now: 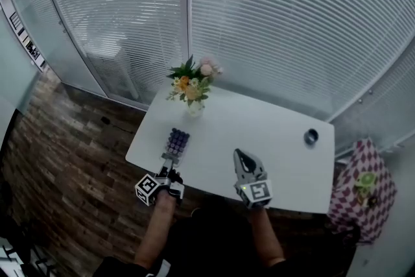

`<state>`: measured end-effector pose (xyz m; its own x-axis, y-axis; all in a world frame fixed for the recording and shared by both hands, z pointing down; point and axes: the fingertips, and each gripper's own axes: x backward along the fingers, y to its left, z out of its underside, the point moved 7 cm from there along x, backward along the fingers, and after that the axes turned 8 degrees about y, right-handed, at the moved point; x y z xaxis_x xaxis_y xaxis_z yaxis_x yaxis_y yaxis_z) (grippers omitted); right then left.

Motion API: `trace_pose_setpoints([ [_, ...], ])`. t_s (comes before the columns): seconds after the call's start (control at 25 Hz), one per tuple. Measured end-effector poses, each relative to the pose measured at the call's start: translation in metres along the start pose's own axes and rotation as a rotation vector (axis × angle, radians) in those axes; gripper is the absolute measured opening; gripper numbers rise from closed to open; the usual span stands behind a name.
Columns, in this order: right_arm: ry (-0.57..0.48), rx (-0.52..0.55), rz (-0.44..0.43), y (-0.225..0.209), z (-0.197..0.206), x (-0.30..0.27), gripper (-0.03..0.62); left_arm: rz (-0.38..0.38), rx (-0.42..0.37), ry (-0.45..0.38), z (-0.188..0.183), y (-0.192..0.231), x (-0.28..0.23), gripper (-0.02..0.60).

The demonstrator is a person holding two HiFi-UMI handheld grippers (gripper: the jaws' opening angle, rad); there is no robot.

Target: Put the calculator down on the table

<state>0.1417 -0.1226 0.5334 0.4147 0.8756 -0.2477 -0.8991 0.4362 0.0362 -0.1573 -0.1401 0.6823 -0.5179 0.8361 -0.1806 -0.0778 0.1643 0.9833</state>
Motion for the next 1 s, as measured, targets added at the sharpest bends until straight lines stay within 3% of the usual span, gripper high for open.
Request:
trace_pose_setpoints([
  [0.72,0.029,0.013,-0.017,-0.010,0.005,-0.014,0.006,-0.229,0.016,0.014,-0.023,0.080,-0.047,0.086],
  [1.0,0.059,0.017,-0.031,-0.009,0.008,-0.022,0.006,-0.260,0.028,0.021,-0.033,0.098,-0.064,0.086],
])
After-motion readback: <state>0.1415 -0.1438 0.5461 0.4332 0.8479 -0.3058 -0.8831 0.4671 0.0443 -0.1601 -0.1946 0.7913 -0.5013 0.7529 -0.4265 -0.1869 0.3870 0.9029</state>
